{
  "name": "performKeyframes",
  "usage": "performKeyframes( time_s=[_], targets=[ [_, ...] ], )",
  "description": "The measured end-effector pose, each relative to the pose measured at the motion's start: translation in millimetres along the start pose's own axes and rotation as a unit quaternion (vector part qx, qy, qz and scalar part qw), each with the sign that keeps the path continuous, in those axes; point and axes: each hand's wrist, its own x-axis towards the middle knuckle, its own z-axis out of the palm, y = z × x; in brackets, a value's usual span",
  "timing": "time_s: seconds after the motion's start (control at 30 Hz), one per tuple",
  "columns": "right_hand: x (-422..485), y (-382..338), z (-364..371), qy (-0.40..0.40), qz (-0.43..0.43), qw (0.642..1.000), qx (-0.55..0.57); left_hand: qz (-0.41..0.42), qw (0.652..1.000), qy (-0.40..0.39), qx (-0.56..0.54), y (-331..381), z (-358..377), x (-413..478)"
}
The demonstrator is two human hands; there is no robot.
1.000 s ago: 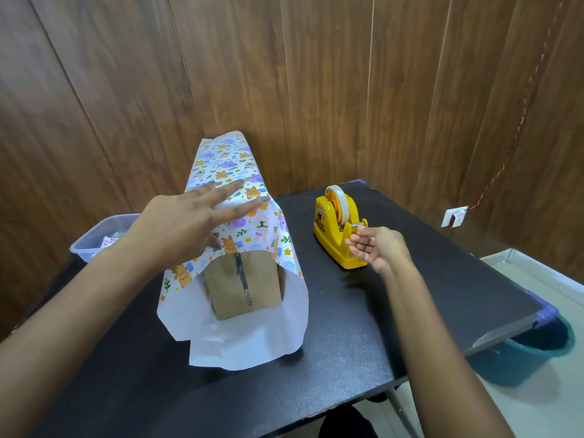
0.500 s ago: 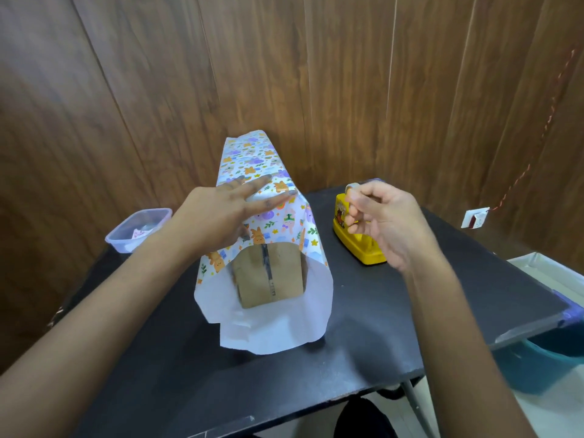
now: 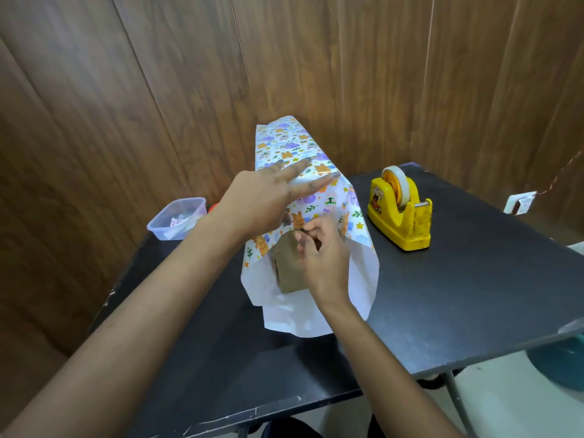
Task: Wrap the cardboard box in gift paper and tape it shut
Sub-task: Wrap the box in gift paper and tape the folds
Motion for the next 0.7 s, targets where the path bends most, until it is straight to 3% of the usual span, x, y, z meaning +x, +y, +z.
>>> performKeyframes(
  time_s=[0.33,0.5,0.7],
  targets=[
    [1.8,0.5,22.9,0.110,0.081,0.988,0.067,0.002,1.000,-0.001,0.006,-0.6,1.8,-0.1],
    [2.7,7.2,14.9,0.065,0.170,0.977,0.110,-0.003,1.000,0.001,-0.005,1.4,2.1,-1.0],
    [7.7,12.5,0.2,0.033,0.212,0.970,0.114,-0.013,0.999,0.038,0.005,5.2,8.6,-1.4]
  ],
)
